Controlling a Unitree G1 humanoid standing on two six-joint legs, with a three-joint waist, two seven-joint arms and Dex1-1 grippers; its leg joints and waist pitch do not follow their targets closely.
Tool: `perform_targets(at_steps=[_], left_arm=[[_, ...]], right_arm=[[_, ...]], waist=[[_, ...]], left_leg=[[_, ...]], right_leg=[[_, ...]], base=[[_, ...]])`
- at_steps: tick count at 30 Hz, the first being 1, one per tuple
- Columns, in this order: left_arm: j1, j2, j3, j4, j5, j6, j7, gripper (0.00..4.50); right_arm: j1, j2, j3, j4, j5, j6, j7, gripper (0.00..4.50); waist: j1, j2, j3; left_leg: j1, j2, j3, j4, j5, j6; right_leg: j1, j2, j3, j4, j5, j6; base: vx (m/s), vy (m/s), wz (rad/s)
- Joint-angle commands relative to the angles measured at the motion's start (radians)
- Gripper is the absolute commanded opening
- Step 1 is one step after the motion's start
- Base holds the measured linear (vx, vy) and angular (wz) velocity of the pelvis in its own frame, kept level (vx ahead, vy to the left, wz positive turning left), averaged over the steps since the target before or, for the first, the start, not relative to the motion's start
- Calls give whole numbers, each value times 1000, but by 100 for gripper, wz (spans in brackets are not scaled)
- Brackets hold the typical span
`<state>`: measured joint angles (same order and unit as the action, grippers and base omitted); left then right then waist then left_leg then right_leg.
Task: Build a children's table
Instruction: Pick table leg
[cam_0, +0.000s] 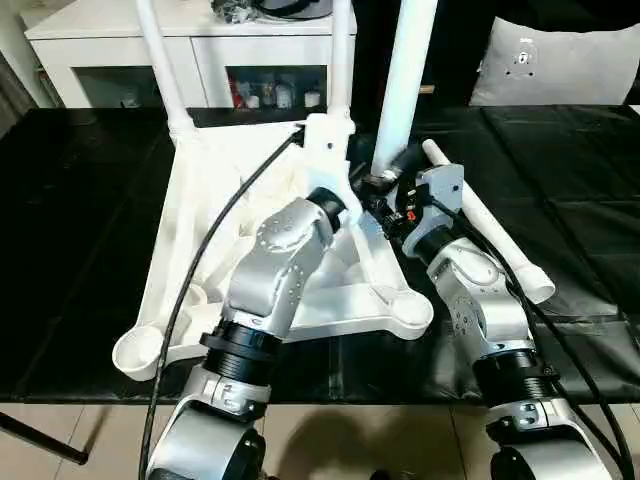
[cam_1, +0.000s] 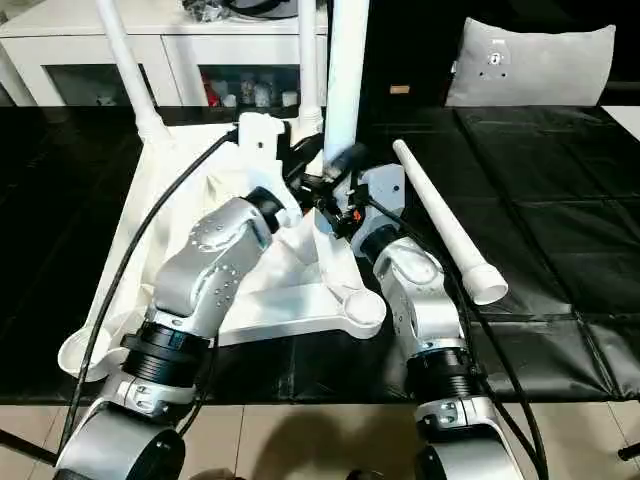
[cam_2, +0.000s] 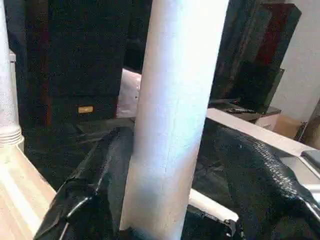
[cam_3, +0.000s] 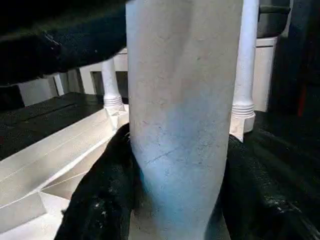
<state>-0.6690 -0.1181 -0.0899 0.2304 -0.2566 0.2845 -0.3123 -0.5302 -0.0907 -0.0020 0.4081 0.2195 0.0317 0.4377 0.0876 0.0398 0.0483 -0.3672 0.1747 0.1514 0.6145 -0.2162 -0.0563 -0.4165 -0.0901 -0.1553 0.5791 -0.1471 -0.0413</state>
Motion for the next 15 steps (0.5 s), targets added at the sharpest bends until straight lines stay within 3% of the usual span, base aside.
perform_targets(at_steps=[1, 2, 3, 8, 15], left_arm=[[7, 1, -16, -8, 14, 11, -2, 264], [7, 1, -17, -7, 16, 11, -2, 262], [6, 4, -19, -6, 20, 9, -2, 227], [6, 8, -23, -1, 30, 6, -1, 195], [8, 11, -24, 2, 43, 9, 0, 188]], right_arm=[[-16, 3, 17, 1, -17, -21, 12, 191], [-16, 3, 18, 1, -19, -22, 13, 191], [-15, 1, 23, 1, -22, -24, 17, 191], [-12, 1, 34, -1, -32, -30, 26, 191], [-14, -2, 41, 2, -45, -35, 36, 191]], waist=[[-1, -24, -82], [-1, -24, -81], [0, -23, -82], [-1, -24, -81], [-1, -24, -81]], left_leg=[[-6, 49, -6, -55, 15, 147], [-7, 49, -6, -55, 16, 147], [-6, 49, -7, -54, 20, 146], [-6, 49, -6, -55, 12, 146], [-5, 49, -6, -55, 12, 148]], right_leg=[[79, -70, 64, -60, -241, -110], [80, -70, 64, -60, -241, -109], [79, -71, 64, -58, -236, -112], [79, -71, 65, -61, -245, -111], [78, -70, 64, -60, -245, -111]], base=[[0, 0, 0], [0, 0, 0], [0, 0, 0], [0, 0, 0], [0, 0, 0]])
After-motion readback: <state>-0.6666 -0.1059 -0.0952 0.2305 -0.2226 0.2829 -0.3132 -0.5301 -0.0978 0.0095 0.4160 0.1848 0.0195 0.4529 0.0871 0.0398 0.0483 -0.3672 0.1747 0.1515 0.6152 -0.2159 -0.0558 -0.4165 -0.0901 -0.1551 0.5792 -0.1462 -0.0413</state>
